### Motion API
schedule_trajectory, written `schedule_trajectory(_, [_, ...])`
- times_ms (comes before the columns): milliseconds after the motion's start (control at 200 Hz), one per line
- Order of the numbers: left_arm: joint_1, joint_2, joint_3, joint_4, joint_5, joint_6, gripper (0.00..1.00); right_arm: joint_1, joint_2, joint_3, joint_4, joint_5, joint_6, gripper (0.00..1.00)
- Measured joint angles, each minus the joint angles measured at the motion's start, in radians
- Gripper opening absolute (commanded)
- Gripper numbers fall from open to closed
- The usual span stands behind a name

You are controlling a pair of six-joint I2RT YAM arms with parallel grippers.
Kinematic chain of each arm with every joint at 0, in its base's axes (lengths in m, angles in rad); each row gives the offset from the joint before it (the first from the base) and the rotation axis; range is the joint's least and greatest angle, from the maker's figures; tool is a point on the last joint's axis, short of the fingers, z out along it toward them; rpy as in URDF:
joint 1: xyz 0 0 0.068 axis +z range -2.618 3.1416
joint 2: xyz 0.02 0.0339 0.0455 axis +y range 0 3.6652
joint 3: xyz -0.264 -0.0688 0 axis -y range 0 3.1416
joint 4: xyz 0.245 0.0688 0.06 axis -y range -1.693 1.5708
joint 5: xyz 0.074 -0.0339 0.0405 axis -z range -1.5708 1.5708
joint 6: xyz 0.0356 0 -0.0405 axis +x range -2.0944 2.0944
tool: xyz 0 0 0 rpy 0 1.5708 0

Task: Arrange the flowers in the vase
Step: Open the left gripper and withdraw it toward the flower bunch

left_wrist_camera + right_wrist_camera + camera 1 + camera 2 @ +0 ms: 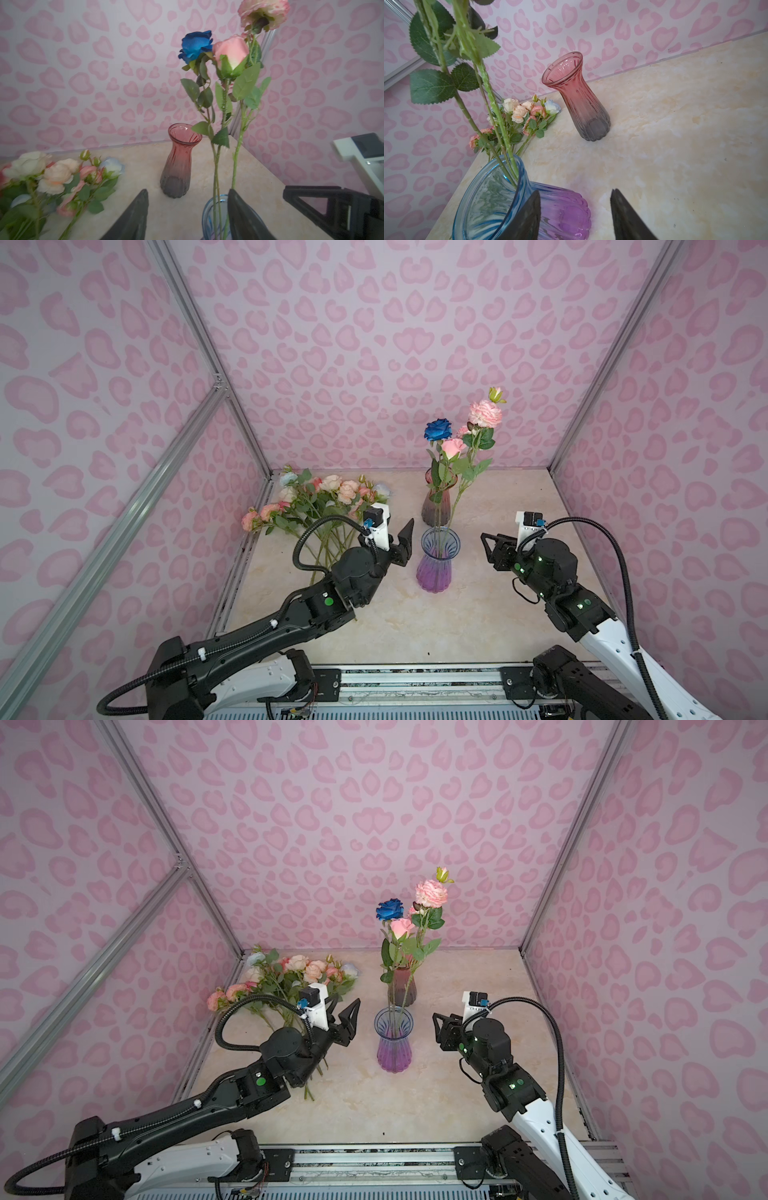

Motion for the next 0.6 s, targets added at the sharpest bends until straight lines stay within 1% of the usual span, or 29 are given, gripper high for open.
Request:
schedule_trajectory(105, [0.022, -0.131, -0.09, -0.153, -0.095, -0.102, 0.74, 0.003, -0.035, 0.0, 0.0, 0.018, 0.001, 0.58])
schedule_trajectory(170, [0.053, -0.206, -0.134, -0.276, -0.143, -0.203, 0.76, 0.002, -0.056, 0.006, -0.002, 0.055, 0.001, 0.59])
schedule_trajectory(250, [0.107, -0.267, -0.166, -0.431, -0.172, -0.33, 0.77, -0.013, -0.053, 0.037, -0.006, 0.086, 0.0, 0.59])
schedule_trajectory(310, [0.15, -0.291, -0.174, -0.542, -0.177, -0.418, 0.77, -0.026, -0.034, 0.066, -0.003, 0.102, -0.001, 0.59])
schedule_trajectory(400, [0.216, -0.294, -0.174, -0.669, -0.16, -0.51, 0.78, -0.039, 0.002, 0.088, 0.006, 0.108, -0.001, 0.59])
schedule_trajectory(495, [0.287, -0.257, -0.159, -0.766, -0.114, -0.56, 0.78, -0.048, 0.045, 0.088, 0.008, 0.104, 0.006, 0.59])
schedule_trajectory(600, [0.347, -0.201, -0.135, -0.835, -0.055, -0.584, 0.77, -0.051, 0.082, 0.092, 0.008, 0.098, 0.021, 0.59])
